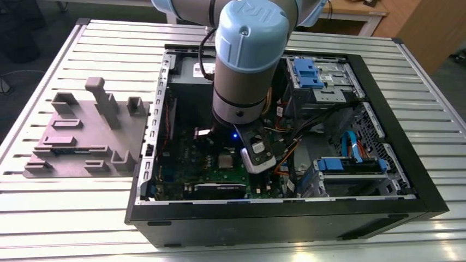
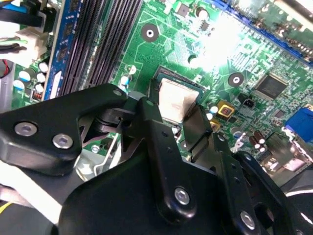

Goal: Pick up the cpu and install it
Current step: 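Place the cpu into insertion slot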

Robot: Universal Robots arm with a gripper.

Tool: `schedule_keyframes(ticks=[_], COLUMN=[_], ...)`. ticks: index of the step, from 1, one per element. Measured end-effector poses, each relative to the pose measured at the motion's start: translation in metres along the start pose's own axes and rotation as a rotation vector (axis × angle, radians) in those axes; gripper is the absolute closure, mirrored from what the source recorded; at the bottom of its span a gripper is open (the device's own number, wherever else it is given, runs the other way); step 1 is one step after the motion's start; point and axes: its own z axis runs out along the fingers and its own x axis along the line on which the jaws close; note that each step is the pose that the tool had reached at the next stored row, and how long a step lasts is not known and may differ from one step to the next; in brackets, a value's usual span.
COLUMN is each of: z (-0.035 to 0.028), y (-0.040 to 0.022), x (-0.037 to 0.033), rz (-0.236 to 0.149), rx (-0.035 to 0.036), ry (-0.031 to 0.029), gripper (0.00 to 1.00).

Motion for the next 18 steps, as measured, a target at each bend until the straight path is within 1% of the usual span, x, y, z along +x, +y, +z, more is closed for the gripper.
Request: schedule_keyframes(ticks=[4, 5, 7, 12, 14, 15, 18], z=[0.0002, 0.0003, 0.0003, 0.0004, 0.0004, 0.0004, 0.0004], y=[-0.0001, -0.0002, -0.0002, -0.0001, -0.0001, -0.0001, -0.0001], x=[0.0001, 0.0009, 0.0014, 0.0014, 0.0014, 0.0014, 0.001], rz=[0.008, 0.009, 0.009, 0.008, 0.008, 0.008, 0.006], rx=[0.0, -0.0008, -0.006, -0.0068, -0.0068, -0.0068, -0.0075], ry=[-0.0001, -0.0001, 0.0002, 0.0003, 0.0002, 0.0002, 0.0004], gripper=[0.56, 0.56, 0.56, 0.56, 0.55, 0.48, 0.48])
